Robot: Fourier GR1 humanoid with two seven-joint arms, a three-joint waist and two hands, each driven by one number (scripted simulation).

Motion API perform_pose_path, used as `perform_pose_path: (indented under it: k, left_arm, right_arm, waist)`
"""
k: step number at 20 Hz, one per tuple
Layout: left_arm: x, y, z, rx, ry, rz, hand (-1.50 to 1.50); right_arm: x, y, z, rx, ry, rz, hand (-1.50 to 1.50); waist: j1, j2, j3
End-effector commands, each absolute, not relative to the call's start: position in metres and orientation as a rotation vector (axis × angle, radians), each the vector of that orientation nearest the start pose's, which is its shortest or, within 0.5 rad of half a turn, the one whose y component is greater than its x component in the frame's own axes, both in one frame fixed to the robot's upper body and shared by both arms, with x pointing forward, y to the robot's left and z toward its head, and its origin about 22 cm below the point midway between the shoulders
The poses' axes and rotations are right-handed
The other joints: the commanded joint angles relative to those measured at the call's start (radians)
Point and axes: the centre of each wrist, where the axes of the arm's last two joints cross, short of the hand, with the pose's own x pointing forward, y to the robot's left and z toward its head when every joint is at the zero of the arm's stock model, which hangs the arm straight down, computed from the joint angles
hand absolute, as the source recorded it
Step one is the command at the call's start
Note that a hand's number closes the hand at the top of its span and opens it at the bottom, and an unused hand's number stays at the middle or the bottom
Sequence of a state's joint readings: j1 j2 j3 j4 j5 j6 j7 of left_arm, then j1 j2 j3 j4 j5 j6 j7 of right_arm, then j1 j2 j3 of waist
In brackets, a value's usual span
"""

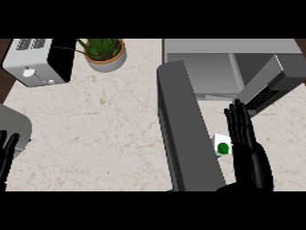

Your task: Pick up the milk, place it into the microwave and close the microwave

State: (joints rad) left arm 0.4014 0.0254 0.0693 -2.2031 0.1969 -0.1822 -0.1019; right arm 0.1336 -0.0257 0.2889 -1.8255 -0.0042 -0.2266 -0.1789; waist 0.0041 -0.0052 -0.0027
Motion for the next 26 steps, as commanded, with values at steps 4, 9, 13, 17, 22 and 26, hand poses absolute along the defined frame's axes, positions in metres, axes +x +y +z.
perform_pose_path:
  k: [4, 9, 13, 17, 22, 26]
  left_arm:
    - [0.132, 0.283, 0.081, -0.039, -1.965, 0.052, -1.5]
    - [0.112, 0.28, 0.07, -0.048, -1.978, 0.056, -1.5]
    - [0.103, 0.291, 0.09, -0.051, -1.97, 0.038, -1.5]
    - [0.107, 0.277, 0.093, -0.05, -1.964, 0.034, -1.5]
    - [0.115, 0.263, 0.077, -0.051, -1.971, 0.05, -1.5]
    - [0.125, 0.285, 0.064, -0.071, -1.964, 0.043, -1.5]
  right_arm:
    - [0.195, -0.214, -0.017, -0.037, -1.846, -0.041, -1.5]
    - [0.185, -0.229, -0.044, -0.048, -1.814, -0.033, -1.5]
    - [0.174, -0.226, -0.047, -0.036, -1.8, -0.022, -1.5]
    - [0.184, -0.23, -0.057, -0.042, -1.81, 0.027, -1.5]
    - [0.207, -0.25, -0.072, -0.066, -1.812, 0.058, -1.5]
    - [0.218, -0.243, -0.102, -0.054, -1.845, 0.026, -1.5]
  waist:
    - [-0.001, 0.005, 0.003]
    - [0.001, 0.004, 0.003]
    - [-0.001, 0.003, 0.003]
    - [-0.001, 0.004, 0.003]
    - [0.0, 0.005, 0.003]
    - [0.001, 0.006, 0.003]
